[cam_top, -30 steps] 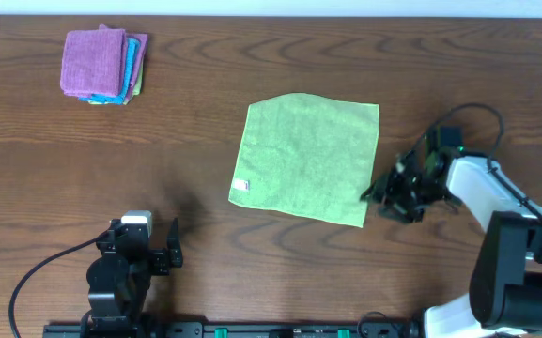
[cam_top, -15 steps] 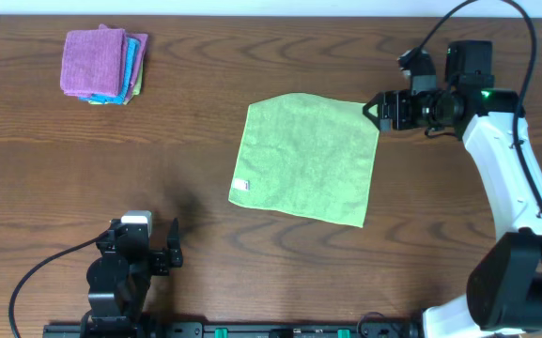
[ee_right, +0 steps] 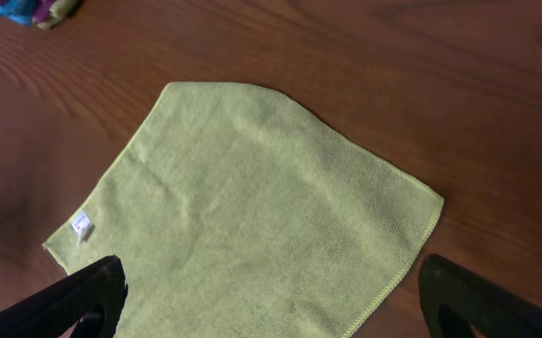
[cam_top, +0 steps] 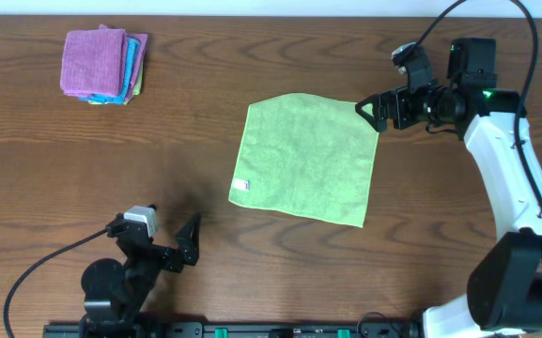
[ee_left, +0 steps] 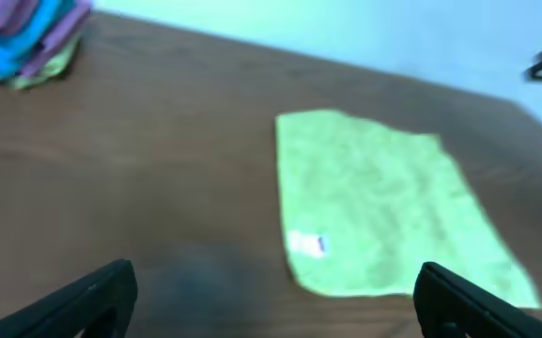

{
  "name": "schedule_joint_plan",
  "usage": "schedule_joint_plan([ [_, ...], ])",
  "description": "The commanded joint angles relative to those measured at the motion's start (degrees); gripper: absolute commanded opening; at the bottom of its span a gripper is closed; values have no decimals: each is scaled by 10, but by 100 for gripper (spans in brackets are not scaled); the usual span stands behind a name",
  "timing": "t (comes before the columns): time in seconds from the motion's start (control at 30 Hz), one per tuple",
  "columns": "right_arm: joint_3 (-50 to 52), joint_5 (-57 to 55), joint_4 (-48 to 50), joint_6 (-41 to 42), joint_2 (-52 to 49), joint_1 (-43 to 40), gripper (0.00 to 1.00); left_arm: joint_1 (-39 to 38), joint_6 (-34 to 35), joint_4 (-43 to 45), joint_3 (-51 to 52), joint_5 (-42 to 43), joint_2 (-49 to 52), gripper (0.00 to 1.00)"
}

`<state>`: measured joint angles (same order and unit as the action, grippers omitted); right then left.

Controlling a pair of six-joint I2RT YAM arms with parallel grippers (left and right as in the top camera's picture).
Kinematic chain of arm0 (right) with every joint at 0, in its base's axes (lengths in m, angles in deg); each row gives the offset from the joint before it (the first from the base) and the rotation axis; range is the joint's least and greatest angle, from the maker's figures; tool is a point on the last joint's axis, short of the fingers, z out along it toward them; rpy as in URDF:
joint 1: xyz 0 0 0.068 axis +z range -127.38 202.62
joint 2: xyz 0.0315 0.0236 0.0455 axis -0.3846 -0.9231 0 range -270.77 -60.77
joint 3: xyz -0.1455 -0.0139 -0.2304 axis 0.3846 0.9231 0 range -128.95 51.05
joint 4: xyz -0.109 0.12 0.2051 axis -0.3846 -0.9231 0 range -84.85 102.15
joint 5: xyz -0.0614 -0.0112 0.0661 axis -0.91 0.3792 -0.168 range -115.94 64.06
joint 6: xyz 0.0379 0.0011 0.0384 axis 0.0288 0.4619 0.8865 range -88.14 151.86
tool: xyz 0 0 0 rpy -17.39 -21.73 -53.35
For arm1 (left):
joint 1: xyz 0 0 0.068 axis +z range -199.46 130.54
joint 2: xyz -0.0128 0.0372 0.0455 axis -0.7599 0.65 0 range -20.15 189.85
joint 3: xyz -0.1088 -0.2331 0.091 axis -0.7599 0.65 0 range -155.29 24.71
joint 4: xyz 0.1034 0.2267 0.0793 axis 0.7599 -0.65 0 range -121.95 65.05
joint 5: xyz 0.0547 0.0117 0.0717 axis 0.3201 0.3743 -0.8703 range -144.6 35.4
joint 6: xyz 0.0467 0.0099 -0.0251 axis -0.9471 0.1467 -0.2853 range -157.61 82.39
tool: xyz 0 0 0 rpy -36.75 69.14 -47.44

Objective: Fold the cloth

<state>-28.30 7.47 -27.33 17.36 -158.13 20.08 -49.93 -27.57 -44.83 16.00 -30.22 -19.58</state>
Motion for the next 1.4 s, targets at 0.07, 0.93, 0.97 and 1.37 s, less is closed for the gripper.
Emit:
schedule_joint_plan([
  [0.07,-2,13,0,27,-1,-5,99,1,106,66,4,63,-3,96],
  [0.93,-2,14,-12,59,-1,-5,99,1,173,390,-110,95,432,96],
  [0.97,-2,14,-16,59,-1,-5,99,1,144,383,-156,120,498,95],
  [1.37,-2,61,-141,39,-1,-2,97,-43,-88,92,-675,192,1075,95],
])
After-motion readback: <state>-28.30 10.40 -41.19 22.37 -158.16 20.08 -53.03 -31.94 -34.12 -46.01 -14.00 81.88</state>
